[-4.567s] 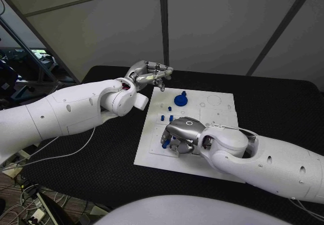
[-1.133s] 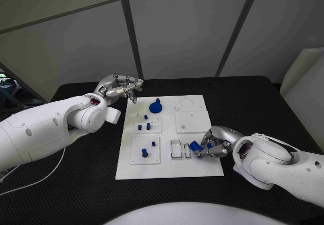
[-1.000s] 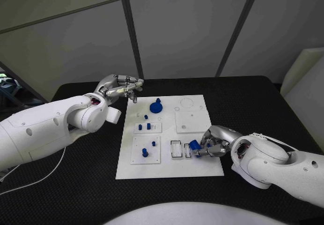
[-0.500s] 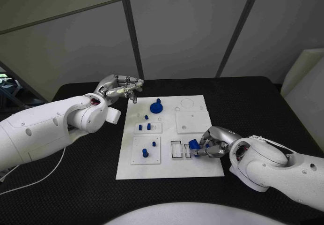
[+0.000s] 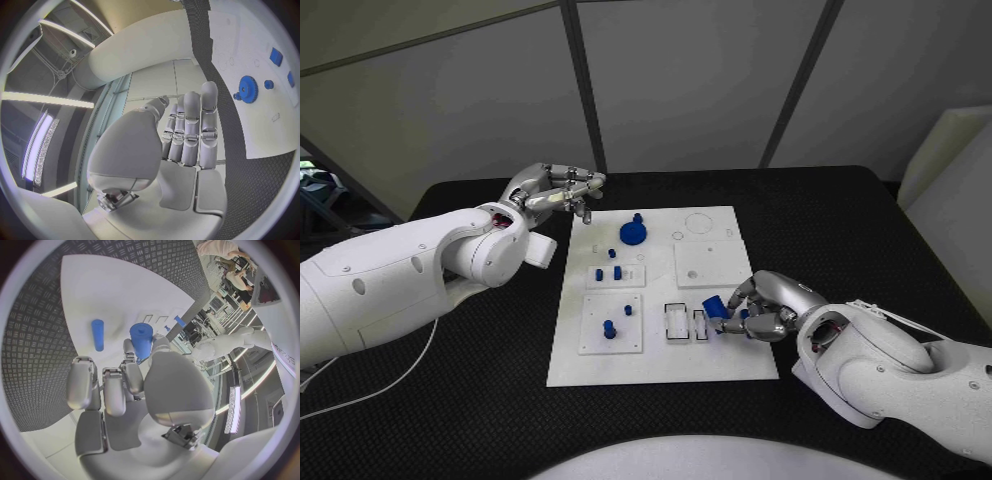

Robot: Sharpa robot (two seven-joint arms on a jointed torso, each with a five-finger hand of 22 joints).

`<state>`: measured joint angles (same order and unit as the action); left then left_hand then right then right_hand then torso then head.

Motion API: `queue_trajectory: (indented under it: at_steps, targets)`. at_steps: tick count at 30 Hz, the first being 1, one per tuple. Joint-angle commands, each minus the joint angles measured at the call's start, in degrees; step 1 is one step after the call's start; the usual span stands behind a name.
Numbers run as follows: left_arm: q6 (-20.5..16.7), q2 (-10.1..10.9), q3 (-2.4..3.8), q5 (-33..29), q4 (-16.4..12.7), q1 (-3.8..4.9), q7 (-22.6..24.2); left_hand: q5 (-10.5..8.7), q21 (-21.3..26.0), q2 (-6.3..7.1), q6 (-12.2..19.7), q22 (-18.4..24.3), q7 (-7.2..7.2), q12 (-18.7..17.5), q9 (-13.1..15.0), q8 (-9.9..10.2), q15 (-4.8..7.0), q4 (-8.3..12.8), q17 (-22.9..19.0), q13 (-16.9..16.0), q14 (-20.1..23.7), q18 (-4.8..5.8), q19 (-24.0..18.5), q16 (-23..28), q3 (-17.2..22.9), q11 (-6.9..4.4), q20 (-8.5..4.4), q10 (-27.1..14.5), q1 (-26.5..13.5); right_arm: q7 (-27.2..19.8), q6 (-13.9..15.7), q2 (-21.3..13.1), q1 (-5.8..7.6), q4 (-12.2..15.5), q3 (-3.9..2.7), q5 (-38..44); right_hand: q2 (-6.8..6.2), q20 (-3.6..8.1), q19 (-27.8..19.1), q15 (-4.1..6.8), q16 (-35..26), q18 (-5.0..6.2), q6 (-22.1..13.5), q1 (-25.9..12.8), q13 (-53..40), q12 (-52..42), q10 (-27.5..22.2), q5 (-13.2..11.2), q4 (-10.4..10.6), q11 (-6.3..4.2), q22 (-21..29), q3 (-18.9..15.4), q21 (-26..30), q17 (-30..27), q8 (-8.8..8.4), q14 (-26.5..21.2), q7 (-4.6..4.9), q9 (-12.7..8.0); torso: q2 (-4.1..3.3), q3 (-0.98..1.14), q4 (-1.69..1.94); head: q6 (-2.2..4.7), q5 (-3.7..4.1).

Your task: Assemble the parts on the task board

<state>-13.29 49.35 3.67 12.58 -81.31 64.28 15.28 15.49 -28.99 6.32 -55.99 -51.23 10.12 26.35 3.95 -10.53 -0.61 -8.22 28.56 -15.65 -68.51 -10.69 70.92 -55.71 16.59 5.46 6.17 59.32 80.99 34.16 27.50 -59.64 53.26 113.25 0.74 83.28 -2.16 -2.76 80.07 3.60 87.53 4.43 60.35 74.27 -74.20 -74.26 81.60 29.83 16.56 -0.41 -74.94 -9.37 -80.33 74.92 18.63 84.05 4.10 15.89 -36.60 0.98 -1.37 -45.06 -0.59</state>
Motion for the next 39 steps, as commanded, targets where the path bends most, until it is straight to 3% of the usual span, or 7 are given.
queue_trajectory:
  at_steps: [1,6,10,21,35,39]
  targets:
    - [0.64,0.12,0.02,-0.13,-0.21,0.05,0.32,0.00,0.28,-0.03,0.37,0.05,-0.01,0.28,0.01,-0.27,-0.29,-0.11,-0.05,-0.07,-0.08,0.30,-0.28,0.20,-0.32,0.00,0.22,-0.59,0.11,-1.23,4.78,-0.11,0.10,0.61,-0.08,-0.78,0.10,0.05,0.48,0.27,0.14,-1.01,0.39,0.29,-0.09,-0.12,0.45,0.59,-0.05,0.07,-1.24,-0.36,-0.34,10.33,0.26,5.00,-0.11,0.56,-0.08,-0.05,0.04,0.01,-0.17]
    - [0.61,0.20,0.02,-0.13,-0.29,0.05,0.33,0.00,0.28,-0.03,0.37,0.05,-0.01,0.28,0.01,-0.27,-0.29,-0.11,-0.05,-0.07,-0.08,0.30,-0.28,0.20,-0.32,0.00,0.22,-0.59,0.11,-1.50,3.72,0.74,0.12,0.49,-0.11,-1.76,0.10,0.07,0.49,0.28,0.16,-1.02,0.44,0.24,-0.07,-0.06,0.44,0.79,-0.03,0.05,-1.26,-0.44,-0.35,10.36,0.29,5.00,-0.13,0.61,-0.12,0.02,0.00,-0.05,-0.34]
    - [0.65,0.12,0.02,-0.13,-0.35,0.05,0.35,0.00,0.28,-0.03,0.37,0.05,-0.01,0.28,0.01,-0.27,-0.29,-0.11,-0.05,-0.07,-0.08,0.30,-0.28,0.20,-0.32,0.00,0.22,-0.59,0.11,-1.31,1.15,2.52,0.12,-0.28,-0.12,-2.76,0.06,0.08,0.49,0.28,0.15,-1.03,0.48,-0.37,-0.14,-0.03,0.46,0.64,0.10,0.07,-1.28,-0.84,-0.36,10.35,0.32,5.00,-0.10,0.73,-0.09,0.04,0.03,-0.14,-0.51]
    - [0.69,0.03,0.02,-0.13,-0.59,0.06,0.33,0.01,0.31,-0.05,0.40,0.07,-0.02,0.34,0.01,-0.32,-0.29,-0.11,-0.08,-0.07,-0.06,0.29,-0.27,0.19,-0.34,-0.02,0.23,-0.64,0.15,1.51,-4.03,7.31,0.12,-2.77,-0.15,-3.75,0.97,0.38,0.38,0.68,0.06,-0.98,1.80,-5.23,0.14,0.92,0.38,0.23,0.23,-0.46,-1.22,-3.01,-0.25,10.24,1.51,4.95,-0.83,2.15,-0.16,0.00,0.04,-0.07,-0.95]
    - [0.71,-0.02,0.02,-0.13,-0.66,0.06,0.33,0.01,0.31,-0.05,0.40,0.07,-0.02,0.34,0.01,-0.32,-0.29,-0.11,-0.08,-0.07,-0.06,0.29,-0.27,0.19,-0.34,-0.02,0.23,-0.64,0.15,2.74,-4.60,9.43,0.13,-4.78,-0.17,-3.42,1.31,0.70,0.36,0.99,0.07,-0.98,2.33,-8.23,-0.04,1.22,0.56,-1.35,0.24,-0.80,-1.21,-4.22,-0.19,10.30,2.03,4.96,-1.22,3.40,-0.15,0.06,-0.05,-0.03,-1.16]
    - [0.69,-0.26,0.02,-0.13,-0.61,0.06,0.33,0.05,0.34,-0.12,0.43,0.08,-0.05,0.45,0.02,-0.38,-0.27,-0.04,-0.11,-0.07,-0.06,0.28,-0.26,0.18,-0.31,-0.05,0.22,-0.70,0.30,2.73,-4.49,9.95,0.13,-5.25,-0.18,-3.36,0.77,0.68,-0.15,0.90,-0.24,-0.83,1.73,-10.18,0.46,2.10,0.15,-4.25,0.28,-0.64,-0.54,-4.72,0.34,9.76,1.83,4.84,-1.03,3.89,-0.17,0.06,0.01,-0.03,-1.12]
